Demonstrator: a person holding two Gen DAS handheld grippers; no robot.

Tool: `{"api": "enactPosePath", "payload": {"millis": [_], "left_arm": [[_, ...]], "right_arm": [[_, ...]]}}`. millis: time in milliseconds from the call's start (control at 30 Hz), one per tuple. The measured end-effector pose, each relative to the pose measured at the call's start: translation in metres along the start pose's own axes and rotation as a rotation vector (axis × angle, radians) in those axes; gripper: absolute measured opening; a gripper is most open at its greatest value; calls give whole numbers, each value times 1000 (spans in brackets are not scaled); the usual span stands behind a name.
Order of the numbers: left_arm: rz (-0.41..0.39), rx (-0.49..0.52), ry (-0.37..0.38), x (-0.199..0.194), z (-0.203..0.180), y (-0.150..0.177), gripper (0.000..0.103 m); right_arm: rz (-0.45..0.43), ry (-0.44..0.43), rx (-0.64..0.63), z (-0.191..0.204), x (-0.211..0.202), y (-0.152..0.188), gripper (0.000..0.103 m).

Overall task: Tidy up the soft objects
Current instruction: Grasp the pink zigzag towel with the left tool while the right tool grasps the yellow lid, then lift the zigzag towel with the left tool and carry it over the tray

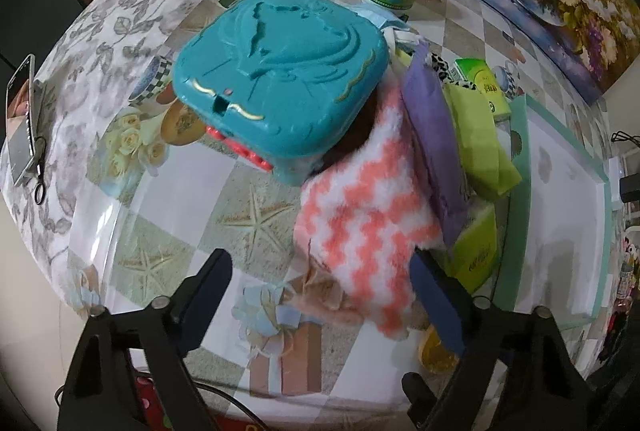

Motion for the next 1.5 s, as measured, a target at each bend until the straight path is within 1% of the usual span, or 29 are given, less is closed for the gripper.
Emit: {"api": "enactPosePath", "payload": {"millis": [33, 100, 167, 200, 267, 333, 400, 433, 467, 500, 600, 633, 800, 1033, 1233, 1500], "left_arm": [[-1, 1, 3, 1, -1, -2, 83], [-4, 5, 7, 5, -4, -8, 76], [-10, 6, 12, 7, -6, -11, 72], [-14, 4, 15, 8, -8, -13, 68], [-24, 5, 24, 10, -11, -18, 60], [-27, 1, 38, 12, -11, -21, 54], [-25, -6, 60, 14, -13, -23, 38], [-23, -7, 66, 16, -15, -23, 35], [-24, -5, 65, 16, -15, -23, 31], [-27, -1, 62, 16, -16, -24, 24], [-41, -5, 68, 13, -16, -25, 14], [-44, -9, 70, 12, -15, -25, 14], [-46, -12, 82, 10, -13, -23, 10], [-82, -13, 94, -4, -9, -20, 9], [-136, -18, 112, -25, -2, -16, 8], [-223, -21, 141, -53, -4, -21, 8]], "right_arm": [[1, 3, -1, -1, 1, 0, 82], [-2, 6, 4, -1, 2, -2, 81], [-4, 8, 9, -2, 4, -4, 77], [-2, 12, 12, -4, 5, -6, 76], [-1, 19, 11, -2, 13, -11, 65], [3, 13, 7, -1, 17, -11, 62], [0, 10, -1, 2, 14, -10, 59], [-2, 5, -5, 3, 14, -10, 56], [-4, 7, -7, 4, 15, -10, 56], [-4, 7, -8, 5, 15, -10, 55], [-5, 0, -4, 7, 15, -10, 55], [6, -17, -10, 6, 12, -8, 55], [-1, -26, -4, 4, 6, -9, 55], [-23, -36, -6, 4, -3, -12, 55], [-58, -74, 13, 3, -18, -16, 55], [-130, -124, 41, 0, -46, -23, 55]]}}
Point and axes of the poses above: each gripper's, at about its wrist camera, not at the fingertips, and x roughly the way its jaws point, z to its left, y to its underside, the point moved 8 cm from there along x, roughly the way its jaws point, and after that the axes turned 8 degrees about x, right-handed, at the moved point
